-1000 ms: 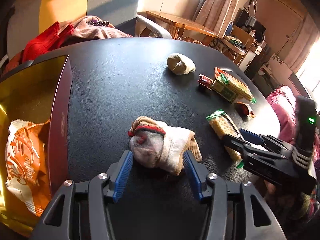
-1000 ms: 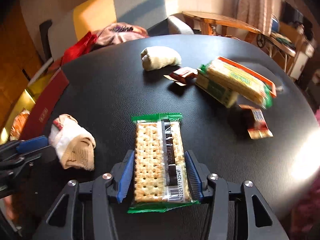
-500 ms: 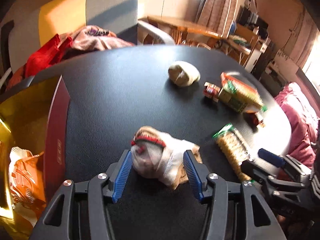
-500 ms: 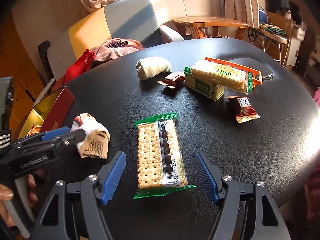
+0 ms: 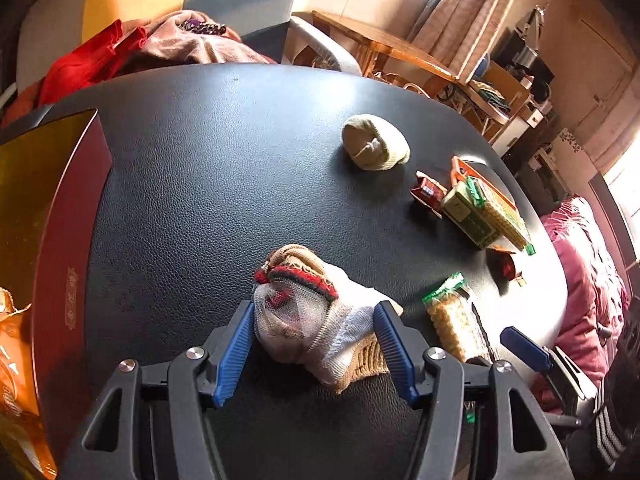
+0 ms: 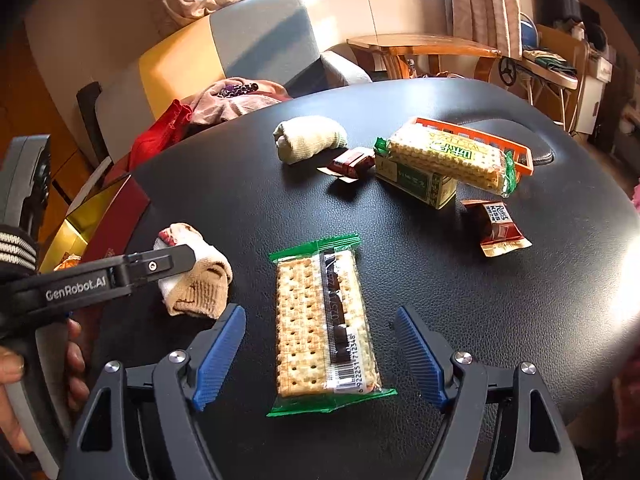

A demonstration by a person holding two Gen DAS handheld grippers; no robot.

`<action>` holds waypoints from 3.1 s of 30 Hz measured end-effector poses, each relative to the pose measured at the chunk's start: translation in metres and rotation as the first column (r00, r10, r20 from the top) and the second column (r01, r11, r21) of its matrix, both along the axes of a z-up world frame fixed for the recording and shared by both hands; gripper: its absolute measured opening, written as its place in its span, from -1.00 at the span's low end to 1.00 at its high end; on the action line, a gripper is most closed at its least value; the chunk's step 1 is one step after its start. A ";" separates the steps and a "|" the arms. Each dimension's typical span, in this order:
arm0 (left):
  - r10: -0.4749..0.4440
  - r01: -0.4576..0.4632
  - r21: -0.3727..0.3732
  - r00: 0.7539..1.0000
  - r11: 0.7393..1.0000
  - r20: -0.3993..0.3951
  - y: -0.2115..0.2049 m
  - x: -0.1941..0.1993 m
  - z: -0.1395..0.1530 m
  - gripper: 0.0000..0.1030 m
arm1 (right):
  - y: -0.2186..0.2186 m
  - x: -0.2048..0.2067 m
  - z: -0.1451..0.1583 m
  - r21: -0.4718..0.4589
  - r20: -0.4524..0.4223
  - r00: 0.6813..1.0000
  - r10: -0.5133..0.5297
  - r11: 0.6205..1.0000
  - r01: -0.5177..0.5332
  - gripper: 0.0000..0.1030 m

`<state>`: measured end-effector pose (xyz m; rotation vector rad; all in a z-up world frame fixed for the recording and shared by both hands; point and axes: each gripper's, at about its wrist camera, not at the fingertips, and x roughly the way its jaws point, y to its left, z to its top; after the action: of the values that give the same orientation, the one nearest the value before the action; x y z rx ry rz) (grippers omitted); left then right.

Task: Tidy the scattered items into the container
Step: 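Carry the sock and cracker pack into the gold tray and open both tools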

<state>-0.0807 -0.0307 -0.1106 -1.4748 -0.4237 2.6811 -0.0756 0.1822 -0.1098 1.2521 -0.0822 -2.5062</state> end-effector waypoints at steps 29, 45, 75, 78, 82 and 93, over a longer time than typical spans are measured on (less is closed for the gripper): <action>0.046 -0.045 -0.014 0.996 0.999 0.071 0.014 -0.027 -0.018 -0.14 | -0.012 -0.003 -0.015 0.133 -0.037 0.998 0.047 0.990 -0.041 0.03; -0.070 0.059 -0.106 0.992 0.993 -0.101 0.006 0.052 0.024 -0.29 | -0.023 0.024 0.009 0.014 -0.015 0.999 0.041 0.999 -0.041 -0.06; 0.370 -0.398 -0.174 0.913 0.901 -0.172 -0.211 0.142 0.057 -0.29 | -0.285 0.035 0.073 -0.138 -0.038 0.867 0.496 0.857 -0.496 -0.07; 0.386 -0.408 -0.169 0.910 0.897 -0.150 -0.219 0.143 0.050 -0.28 | -0.303 0.030 0.068 -0.145 -0.009 0.858 0.514 0.848 -0.509 -0.06; 0.408 -0.424 -0.172 0.905 0.889 -0.121 -0.226 0.143 0.040 -0.26 | -0.321 0.026 0.059 -0.144 0.032 0.847 0.531 0.841 -0.522 -0.06; 0.463 -0.474 -0.109 0.880 0.874 -0.108 -0.238 0.160 0.033 -0.01 | -0.309 0.026 0.059 -0.250 0.062 0.857 0.511 0.840 -0.482 0.03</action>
<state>0.0791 -0.2689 -0.0778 -1.4459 -0.6925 3.1865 -0.0493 -0.1272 -0.0506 1.1572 -0.0596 -1.9108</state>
